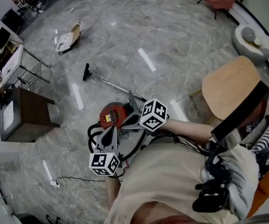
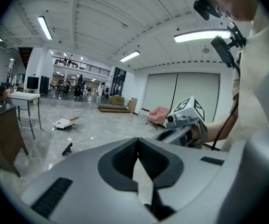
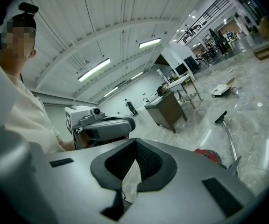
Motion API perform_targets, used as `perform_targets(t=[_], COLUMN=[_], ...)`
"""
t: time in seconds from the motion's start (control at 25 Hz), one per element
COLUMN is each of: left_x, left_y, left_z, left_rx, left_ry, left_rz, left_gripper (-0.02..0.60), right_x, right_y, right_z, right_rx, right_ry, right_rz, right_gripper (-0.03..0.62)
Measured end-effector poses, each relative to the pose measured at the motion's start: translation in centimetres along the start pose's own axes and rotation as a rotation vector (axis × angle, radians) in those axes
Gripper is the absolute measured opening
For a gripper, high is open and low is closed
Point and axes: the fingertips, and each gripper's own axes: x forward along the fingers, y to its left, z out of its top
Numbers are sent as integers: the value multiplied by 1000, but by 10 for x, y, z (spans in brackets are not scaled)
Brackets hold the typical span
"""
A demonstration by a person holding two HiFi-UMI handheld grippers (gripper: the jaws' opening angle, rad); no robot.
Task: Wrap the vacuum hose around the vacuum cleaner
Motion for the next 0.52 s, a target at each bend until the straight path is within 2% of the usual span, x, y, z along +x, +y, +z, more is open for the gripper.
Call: perform_targets(t=[0.2,0.52], left_x=[-32,-54], left_y=[14,10], left_z=[-20,-46], left_rx=[-55,-30], left_ry=[2,35], left_rz=[-63,-181], left_gripper=[5,6], right_x=[42,82], right_y=[36,66], right_z=[-24,-51], right_rx=[23,93], right_ry=[49,18], right_rz=[-32,-70], right_gripper=[3,3])
